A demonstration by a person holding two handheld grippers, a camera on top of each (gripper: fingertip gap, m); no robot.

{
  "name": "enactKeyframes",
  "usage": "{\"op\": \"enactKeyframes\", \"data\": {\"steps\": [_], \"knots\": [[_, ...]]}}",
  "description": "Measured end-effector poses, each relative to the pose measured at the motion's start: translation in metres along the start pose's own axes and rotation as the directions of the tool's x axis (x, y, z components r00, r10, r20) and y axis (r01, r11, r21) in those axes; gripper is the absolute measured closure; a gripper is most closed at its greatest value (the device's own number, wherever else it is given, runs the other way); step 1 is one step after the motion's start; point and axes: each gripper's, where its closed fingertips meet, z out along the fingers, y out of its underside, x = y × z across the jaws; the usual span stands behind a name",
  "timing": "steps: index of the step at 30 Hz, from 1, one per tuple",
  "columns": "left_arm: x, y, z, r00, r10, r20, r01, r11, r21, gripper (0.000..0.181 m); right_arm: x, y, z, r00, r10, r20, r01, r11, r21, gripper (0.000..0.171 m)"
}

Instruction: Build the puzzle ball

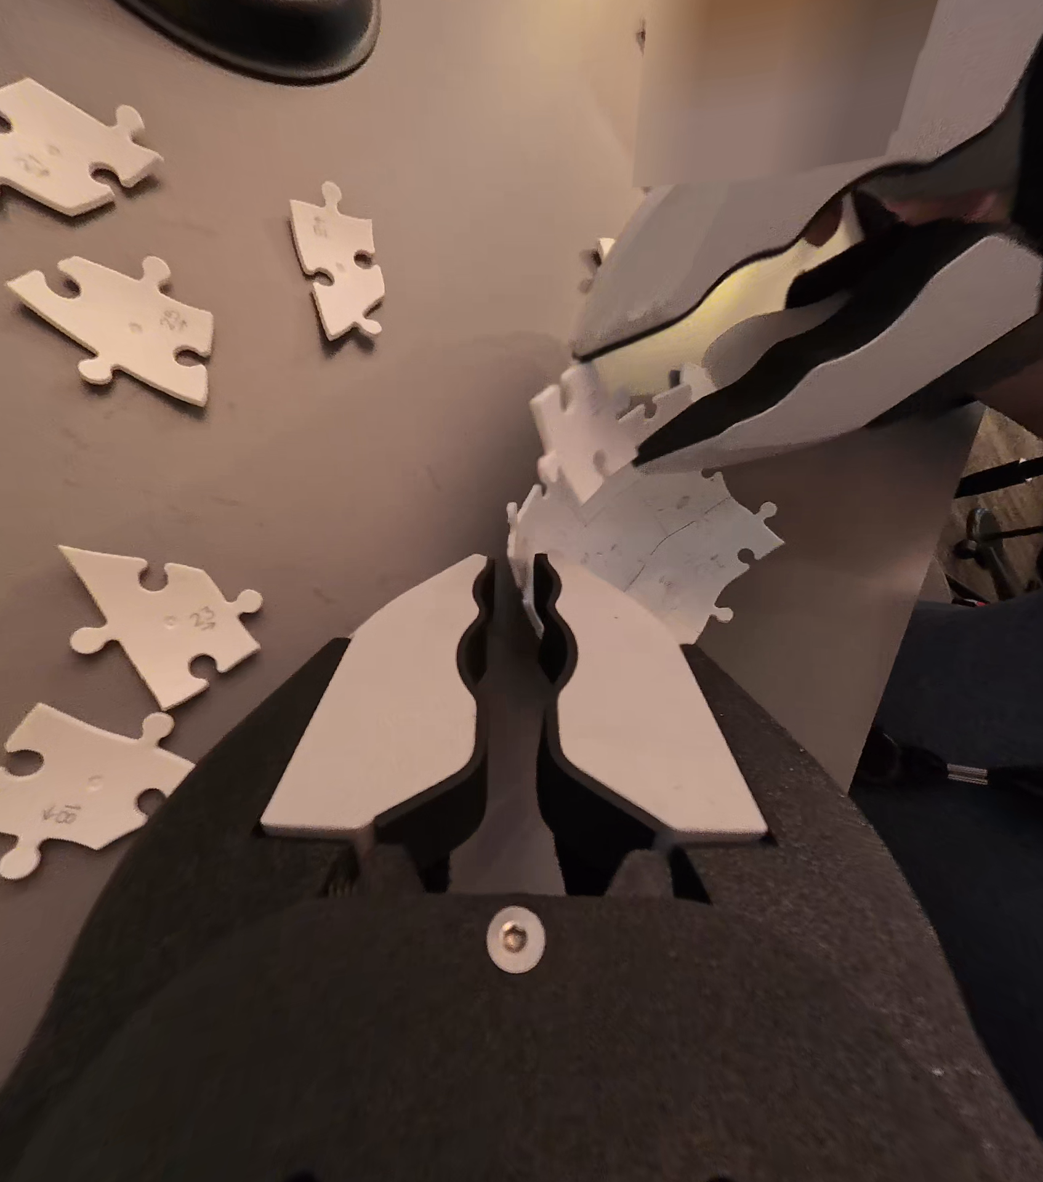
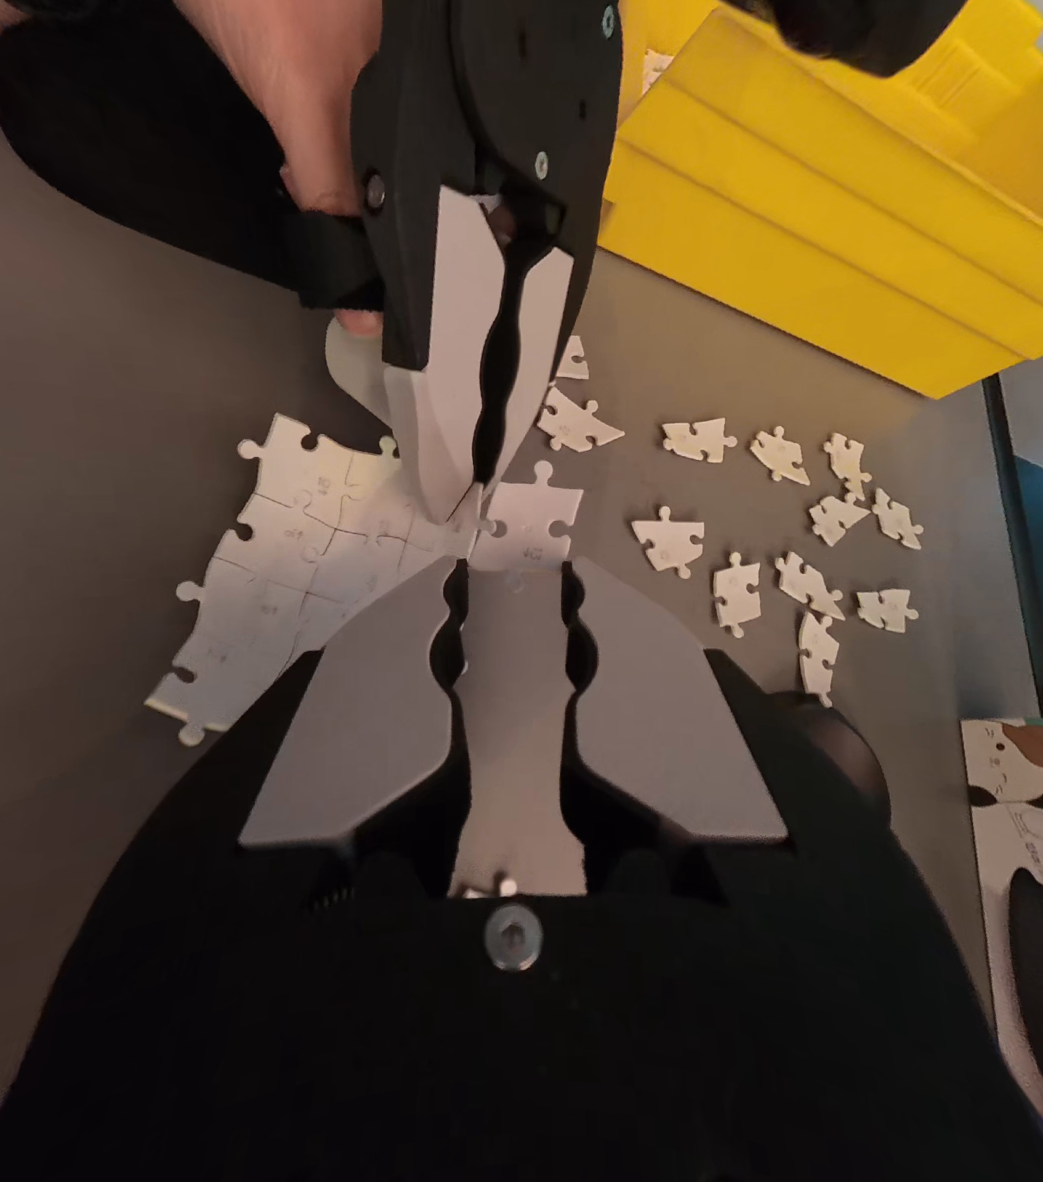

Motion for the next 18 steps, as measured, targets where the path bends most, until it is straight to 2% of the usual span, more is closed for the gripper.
{"op": "enactKeyframes", "data": {"steps": [10, 14, 18], "knots": [[0.004, -0.018, -0.018, 0.985, -0.098, -0.145, 0.120, 0.980, 0.157, 0.159, -0.002, -0.001, 0.013, 0.996, -0.090, -0.021, 0.091, 0.995, 0.038, 0.142], [0.000, -0.024, -0.019, 0.975, -0.130, -0.179, 0.162, 0.971, 0.177, 0.158, -0.004, 0.004, 0.017, 0.992, -0.126, -0.020, 0.126, 0.992, 0.019, 0.142], [-0.003, -0.024, -0.015, 0.972, -0.156, -0.175, 0.181, 0.974, 0.137, 0.161, -0.005, 0.007, 0.020, 0.990, -0.134, -0.029, 0.135, 0.991, 0.020, 0.142]]}}
